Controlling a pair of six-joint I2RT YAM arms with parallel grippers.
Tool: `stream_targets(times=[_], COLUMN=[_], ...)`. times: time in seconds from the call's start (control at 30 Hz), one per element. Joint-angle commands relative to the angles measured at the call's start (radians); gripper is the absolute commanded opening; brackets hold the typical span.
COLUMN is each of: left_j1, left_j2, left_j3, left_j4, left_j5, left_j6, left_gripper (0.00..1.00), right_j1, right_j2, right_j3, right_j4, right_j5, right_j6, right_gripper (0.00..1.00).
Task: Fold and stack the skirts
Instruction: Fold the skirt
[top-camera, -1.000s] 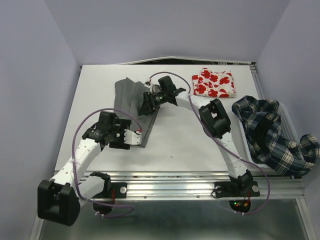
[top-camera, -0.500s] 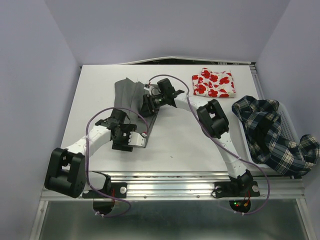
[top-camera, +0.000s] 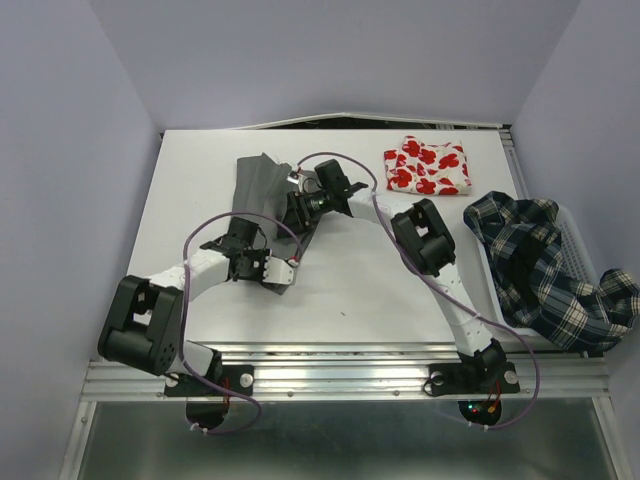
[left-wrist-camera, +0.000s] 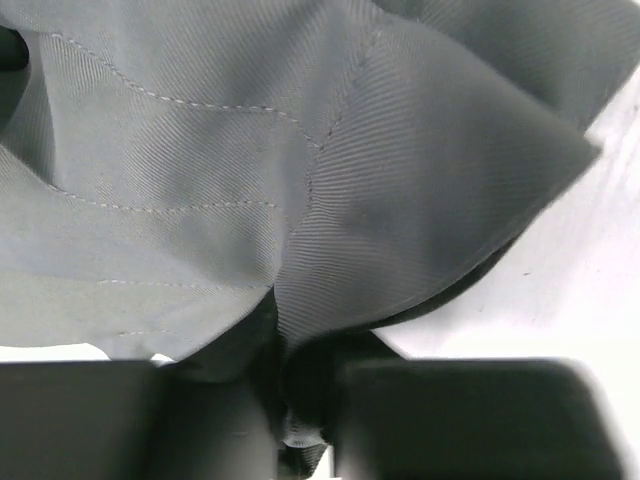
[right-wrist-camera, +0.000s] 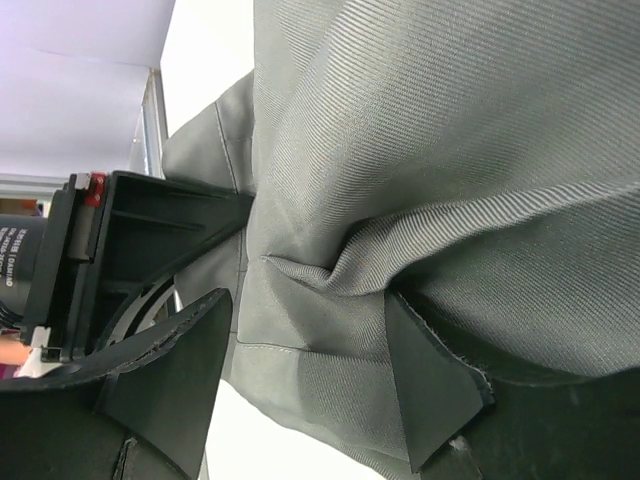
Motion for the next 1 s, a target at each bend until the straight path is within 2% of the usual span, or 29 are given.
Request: stream_targets(times=[0.0, 0.07, 0.2, 0.4, 0.7, 0.83, 0.97], left_j1=[-0.007, -0.007, -0.009, -0.01, -0.015, -0.02, -0.02], left_j2=[0.04, 0.033, 0.007, -0.03, 0.003, -0.003, 0.016], left_j3=[0.052, 0.084, 0.21, 0.32, 0.454, 0.474, 0.514], left_j4=[-0.077, -0.148, -0.402, -0.623, -0.803, -0.828, -0.87], left_j5=[0.035, 0.057, 0.119, 0.19, 0.305, 0.337, 0.388], left_j6=[-0.035, -0.038, -0.073, -0.109, -0.19, -0.228, -0.27], left_gripper=[0.13, 0.0, 0.0, 0.0, 0.0, 0.0, 0.0], right_j1=[0.02, 0.02, 0.02, 0.01, 0.01, 0.01, 0.01], right_j2=[0.038, 0.02, -0.029, -0.121, -0.086, -0.048, -0.035], right_j3=[-0.011, -0.019, -0.012, 0.047, 0.188, 0.194, 0.096], right_j4=[-0.058, -0.058, -0.066, -0.065, -0.014, 0.095, 0.254], right_j5=[0.035, 0.04, 0.057, 0.138, 0.163, 0.141, 0.031], right_j6=[-0.054, -0.059, -0.091, -0.134, -0.121, -0.017, 0.116], right_gripper=[0.68, 0.68, 0.68, 0.75, 0.77, 0.77, 0.77])
